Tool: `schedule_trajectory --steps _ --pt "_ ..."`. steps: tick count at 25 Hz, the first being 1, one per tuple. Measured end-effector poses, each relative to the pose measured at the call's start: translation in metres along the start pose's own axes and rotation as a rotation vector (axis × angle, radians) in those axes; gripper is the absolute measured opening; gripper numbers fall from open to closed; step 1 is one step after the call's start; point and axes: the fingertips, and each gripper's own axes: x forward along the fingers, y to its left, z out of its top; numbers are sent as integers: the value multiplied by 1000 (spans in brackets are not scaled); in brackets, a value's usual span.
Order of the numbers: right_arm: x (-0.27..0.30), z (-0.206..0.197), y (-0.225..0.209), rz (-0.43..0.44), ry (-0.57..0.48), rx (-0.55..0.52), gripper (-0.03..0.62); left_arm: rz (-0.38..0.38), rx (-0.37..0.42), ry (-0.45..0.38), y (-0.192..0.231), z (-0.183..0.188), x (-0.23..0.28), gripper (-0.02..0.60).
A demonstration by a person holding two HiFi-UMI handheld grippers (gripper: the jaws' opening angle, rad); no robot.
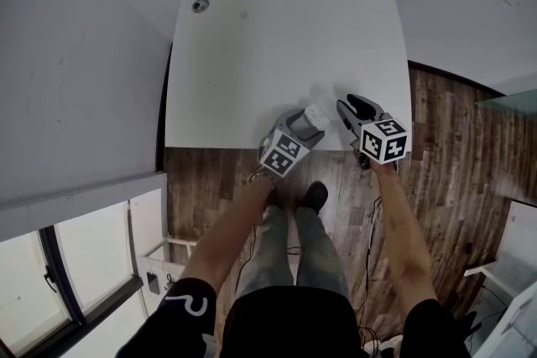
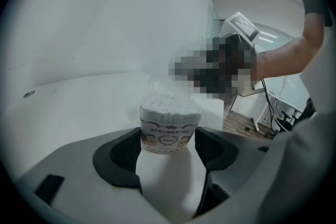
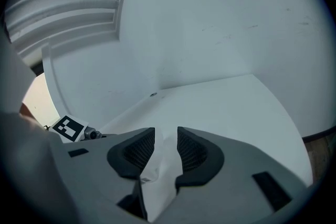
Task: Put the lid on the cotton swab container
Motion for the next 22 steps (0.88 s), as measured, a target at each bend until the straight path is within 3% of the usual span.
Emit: schedule_trajectory --steps 22 --pt "0 -6 24 104 -19 62 160 -38 10 3 -4 6 -4 331"
